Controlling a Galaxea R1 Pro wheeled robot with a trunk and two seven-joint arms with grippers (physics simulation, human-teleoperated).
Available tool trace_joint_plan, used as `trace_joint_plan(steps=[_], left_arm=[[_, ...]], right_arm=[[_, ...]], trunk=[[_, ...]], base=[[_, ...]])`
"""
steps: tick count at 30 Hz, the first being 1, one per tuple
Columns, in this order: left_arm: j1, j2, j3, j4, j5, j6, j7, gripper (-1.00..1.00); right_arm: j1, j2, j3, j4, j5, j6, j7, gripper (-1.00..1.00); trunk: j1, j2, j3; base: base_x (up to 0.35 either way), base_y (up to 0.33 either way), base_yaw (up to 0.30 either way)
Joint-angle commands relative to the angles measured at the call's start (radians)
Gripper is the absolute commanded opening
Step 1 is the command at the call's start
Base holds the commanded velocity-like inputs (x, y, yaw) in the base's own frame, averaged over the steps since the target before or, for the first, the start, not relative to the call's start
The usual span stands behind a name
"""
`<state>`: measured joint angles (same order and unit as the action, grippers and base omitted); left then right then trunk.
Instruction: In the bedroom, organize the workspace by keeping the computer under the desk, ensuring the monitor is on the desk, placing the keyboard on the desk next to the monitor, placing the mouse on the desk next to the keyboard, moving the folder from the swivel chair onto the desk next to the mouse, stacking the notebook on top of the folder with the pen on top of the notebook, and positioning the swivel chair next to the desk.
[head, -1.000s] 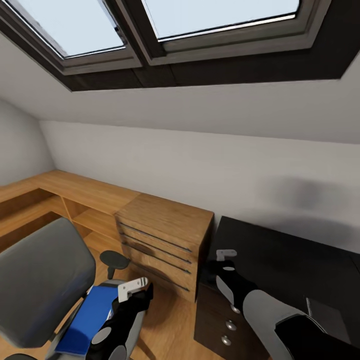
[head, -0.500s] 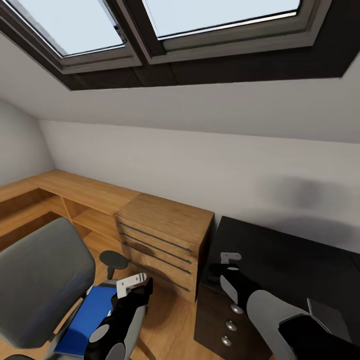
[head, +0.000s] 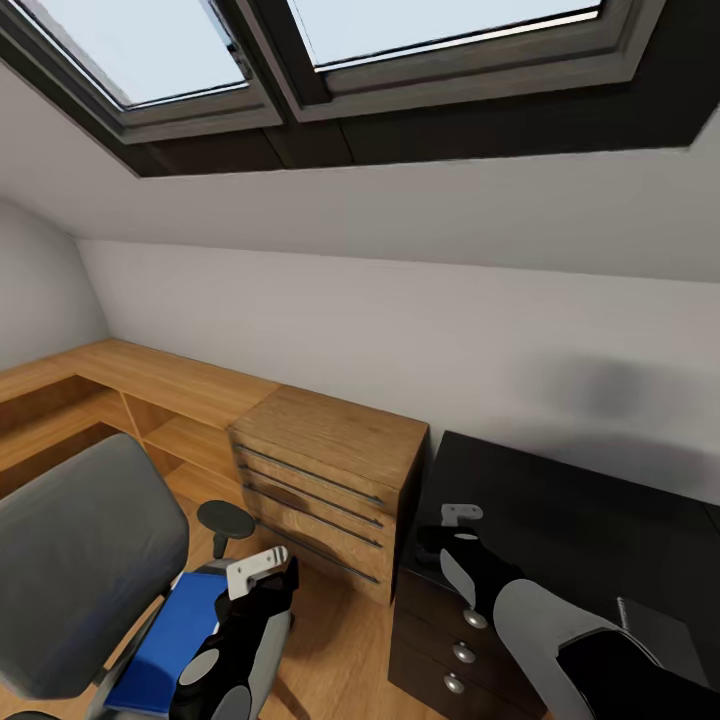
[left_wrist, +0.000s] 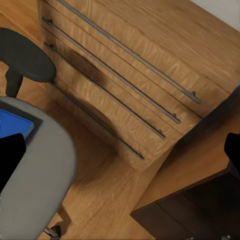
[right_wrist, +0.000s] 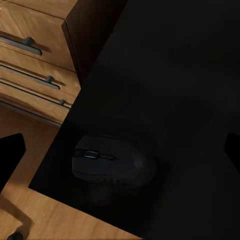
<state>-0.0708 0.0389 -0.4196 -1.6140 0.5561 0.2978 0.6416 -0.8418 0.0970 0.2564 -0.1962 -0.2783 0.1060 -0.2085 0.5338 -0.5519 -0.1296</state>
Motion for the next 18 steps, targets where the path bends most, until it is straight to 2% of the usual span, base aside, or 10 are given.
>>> trace_joint_plan(steps=[1,18], left_arm=[[-0.001,0.001,-0.002,-0.002,0.005,0.003,0.008,1.0],[-0.001,0.001,-0.002,0.0,0.005,0.004,0.009,1.0]], right_arm=[[-0.001,0.0,0.009,-0.002,-0.008,0.006,-0.006,1.0],[0.0,0.0,0.012,-0.005,-0.007,0.002,-0.006,1.0]], trunk=[[0.004,-0.009,-0.005],[0.07,-0.128,-0.058]], base=[[0.0,0.0,0.0],[0.0,0.0,0.0]])
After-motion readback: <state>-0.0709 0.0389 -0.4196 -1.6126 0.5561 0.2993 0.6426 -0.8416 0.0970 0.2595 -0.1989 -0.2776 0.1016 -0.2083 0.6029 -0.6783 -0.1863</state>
